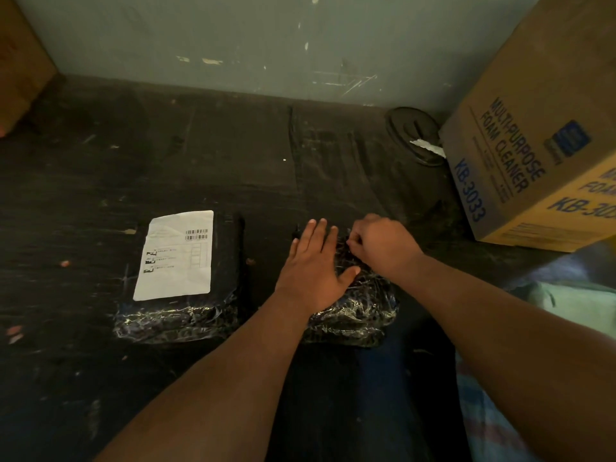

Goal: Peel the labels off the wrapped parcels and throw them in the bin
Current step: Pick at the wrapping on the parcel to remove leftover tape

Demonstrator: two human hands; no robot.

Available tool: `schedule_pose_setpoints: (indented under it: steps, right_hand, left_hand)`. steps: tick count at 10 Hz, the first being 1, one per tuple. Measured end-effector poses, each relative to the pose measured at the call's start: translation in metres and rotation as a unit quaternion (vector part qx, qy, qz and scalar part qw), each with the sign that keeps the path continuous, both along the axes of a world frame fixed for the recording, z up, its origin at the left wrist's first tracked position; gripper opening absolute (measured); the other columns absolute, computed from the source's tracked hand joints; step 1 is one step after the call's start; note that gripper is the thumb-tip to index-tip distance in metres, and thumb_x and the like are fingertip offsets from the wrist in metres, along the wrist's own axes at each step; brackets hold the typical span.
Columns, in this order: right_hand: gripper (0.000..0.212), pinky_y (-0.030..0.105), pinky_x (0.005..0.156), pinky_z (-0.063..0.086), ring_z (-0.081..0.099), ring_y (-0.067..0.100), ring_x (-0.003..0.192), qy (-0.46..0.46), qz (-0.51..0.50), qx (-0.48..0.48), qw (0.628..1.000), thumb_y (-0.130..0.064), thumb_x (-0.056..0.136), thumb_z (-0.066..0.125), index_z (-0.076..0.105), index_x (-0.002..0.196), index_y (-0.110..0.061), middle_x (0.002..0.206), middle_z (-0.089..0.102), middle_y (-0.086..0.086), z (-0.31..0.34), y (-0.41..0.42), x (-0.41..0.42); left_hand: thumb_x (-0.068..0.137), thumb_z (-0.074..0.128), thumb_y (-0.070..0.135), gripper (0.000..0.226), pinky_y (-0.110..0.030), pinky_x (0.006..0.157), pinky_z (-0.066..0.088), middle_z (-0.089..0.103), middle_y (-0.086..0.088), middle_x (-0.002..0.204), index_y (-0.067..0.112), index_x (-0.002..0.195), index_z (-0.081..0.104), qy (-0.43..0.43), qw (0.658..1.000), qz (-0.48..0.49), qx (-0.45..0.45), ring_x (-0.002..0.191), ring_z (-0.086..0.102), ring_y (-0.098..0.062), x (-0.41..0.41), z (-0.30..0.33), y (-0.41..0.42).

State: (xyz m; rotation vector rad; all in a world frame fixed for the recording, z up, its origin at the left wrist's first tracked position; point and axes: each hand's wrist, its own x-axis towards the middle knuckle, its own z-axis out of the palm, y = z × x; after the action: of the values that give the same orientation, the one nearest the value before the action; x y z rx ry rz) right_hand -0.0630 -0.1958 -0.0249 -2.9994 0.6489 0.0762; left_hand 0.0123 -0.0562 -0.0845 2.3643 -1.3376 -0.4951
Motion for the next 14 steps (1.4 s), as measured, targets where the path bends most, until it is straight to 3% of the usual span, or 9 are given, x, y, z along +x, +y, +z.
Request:
schedule_pose_setpoints:
  steps: [2,4,7,9,12,14]
  right_hand:
    - [0.021,0.035,0.081,0.051,0.064,0.025,0.092,-0.009,-0.045,0.023,0.999,-0.028,0.094,0.054,0.068,0.102,-0.014,0.103,0.065,0.007,-0.004,-0.004,0.004]
    - [0.012,0.026,0.077,0.050,0.064,0.010,0.083,-0.026,-0.045,0.123,0.991,-0.028,0.093,0.061,0.071,0.096,-0.022,0.092,0.070,-0.005,0.007,-0.011,-0.005]
    - [0.014,0.026,0.076,0.045,0.063,0.016,0.083,0.009,-0.021,0.053,0.998,-0.030,0.092,0.061,0.071,0.101,-0.026,0.103,0.064,0.002,0.007,-0.003,-0.002]
    - [0.015,0.030,0.080,0.048,0.064,0.020,0.091,0.014,-0.033,0.045,0.998,-0.029,0.091,0.060,0.071,0.099,-0.023,0.105,0.064,0.004,0.009,-0.001,0.001]
    - [0.007,0.029,0.077,0.051,0.063,0.014,0.084,0.003,-0.041,0.078,0.996,-0.027,0.089,0.064,0.069,0.093,-0.025,0.098,0.066,0.000,0.009,-0.003,-0.002]
    - [0.018,0.028,0.075,0.046,0.063,0.019,0.088,0.025,-0.031,0.028,0.999,-0.030,0.091,0.059,0.071,0.102,-0.022,0.103,0.062,0.004,0.006,0.001,0.002]
  left_hand:
    - [0.099,0.038,0.067,0.089,-0.045,0.127,-0.004,-0.014,-0.001,0.171,0.019,0.164,0.001,0.000,1.000,-0.001,0.002,0.155,-0.021,-0.017,0.000,-0.001,0.000]
    - [0.099,0.039,0.067,0.089,-0.045,0.126,-0.003,-0.014,0.000,0.171,0.019,0.164,0.000,-0.005,1.000,-0.002,-0.001,0.154,-0.021,-0.016,0.000,-0.001,0.001]
    - [0.099,0.038,0.067,0.090,-0.044,0.125,-0.005,-0.014,-0.001,0.171,0.019,0.164,0.000,-0.006,1.000,0.000,0.000,0.154,-0.021,-0.017,-0.001,-0.001,0.002]
    - [0.099,0.039,0.067,0.089,-0.045,0.125,-0.004,-0.012,0.000,0.171,0.019,0.164,0.001,-0.006,1.000,0.002,-0.005,0.155,-0.020,-0.016,-0.001,0.000,0.002]
    - [0.099,0.038,0.067,0.089,-0.044,0.124,-0.006,-0.013,-0.001,0.171,0.019,0.164,0.001,-0.002,1.000,0.001,-0.005,0.155,-0.021,-0.017,-0.002,-0.001,0.002]
    - [0.099,0.038,0.067,0.089,-0.043,0.123,-0.007,-0.013,0.000,0.171,0.019,0.164,0.001,-0.004,1.000,0.003,-0.008,0.155,-0.021,-0.016,-0.002,-0.003,0.002]
